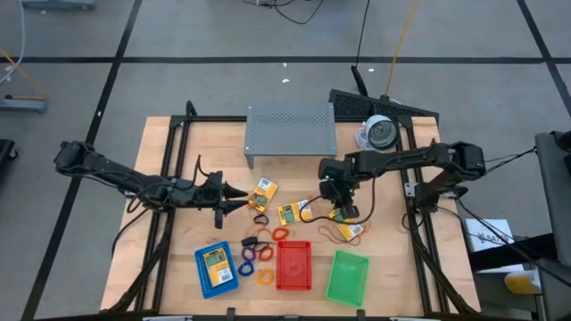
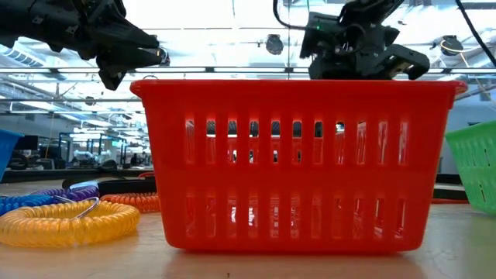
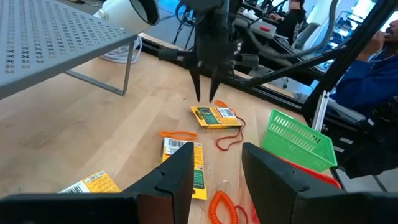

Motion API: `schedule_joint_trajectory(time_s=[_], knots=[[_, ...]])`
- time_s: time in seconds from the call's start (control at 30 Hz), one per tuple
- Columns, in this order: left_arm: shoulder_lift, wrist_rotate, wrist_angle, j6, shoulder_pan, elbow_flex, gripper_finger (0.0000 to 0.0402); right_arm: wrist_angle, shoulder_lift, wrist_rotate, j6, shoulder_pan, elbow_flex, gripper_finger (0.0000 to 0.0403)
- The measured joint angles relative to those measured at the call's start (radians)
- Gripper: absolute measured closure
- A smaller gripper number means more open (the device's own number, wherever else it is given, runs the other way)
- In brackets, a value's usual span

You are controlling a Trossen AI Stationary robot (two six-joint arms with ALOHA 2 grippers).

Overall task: Pick & Place Office Desk Supplies
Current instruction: Put the crayon box into the blue bin

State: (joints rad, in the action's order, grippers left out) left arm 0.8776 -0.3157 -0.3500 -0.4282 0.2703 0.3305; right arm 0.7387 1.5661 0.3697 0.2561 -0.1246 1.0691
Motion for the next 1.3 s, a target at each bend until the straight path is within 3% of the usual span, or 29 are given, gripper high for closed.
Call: schedule_joint_trajectory(time_s=[0.23,0.47,0.7,1.07,1.3], knots=[[0.0,0.0,-0.002,-0.001,-0.001,0.0,0.0259,0.167,0.149,-0.001,0.101,-0.007,0.082,0.031],[0.0,0.0,-0.002,-0.001,-0.001,0.0,0.0259,0.21,0.23,-0.003,0.157,-0.007,0.148,0.031],[0.0,0.0,0.003,0.003,-0.001,0.0,0.0259,0.217,0.256,-0.005,0.126,-0.007,0.15,0.03],[0.0,0.001,0.005,0.001,-0.001,0.0,0.0259,0.204,0.254,-0.055,0.105,-0.005,0.15,0.0234],[0.0,0.002,0.005,0.0,-0.001,0.0,0.0259,0.205,0.254,-0.052,0.107,-0.004,0.15,0.0216]])
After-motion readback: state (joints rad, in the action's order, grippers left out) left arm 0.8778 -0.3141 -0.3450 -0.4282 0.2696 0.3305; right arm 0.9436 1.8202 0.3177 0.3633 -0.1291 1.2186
